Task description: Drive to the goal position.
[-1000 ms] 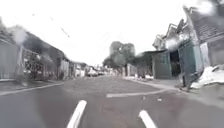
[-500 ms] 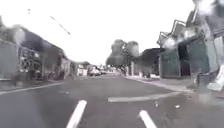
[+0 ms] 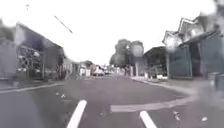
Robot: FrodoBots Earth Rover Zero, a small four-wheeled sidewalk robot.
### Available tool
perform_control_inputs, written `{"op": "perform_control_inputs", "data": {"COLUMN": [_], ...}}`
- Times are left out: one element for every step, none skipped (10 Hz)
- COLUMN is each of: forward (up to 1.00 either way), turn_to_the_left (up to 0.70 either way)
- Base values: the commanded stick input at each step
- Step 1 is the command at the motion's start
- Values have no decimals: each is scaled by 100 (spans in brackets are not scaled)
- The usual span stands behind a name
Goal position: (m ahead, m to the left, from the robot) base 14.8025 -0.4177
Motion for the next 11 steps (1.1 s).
{"op": "perform_control_inputs", "data": {"forward": [100, 100, 100, 100, 100, 100, 100, 100, 100, 100, 100], "turn_to_the_left": [0, 0, 0, 0, 0, 0, 0, 0, 0, 0, 0]}}
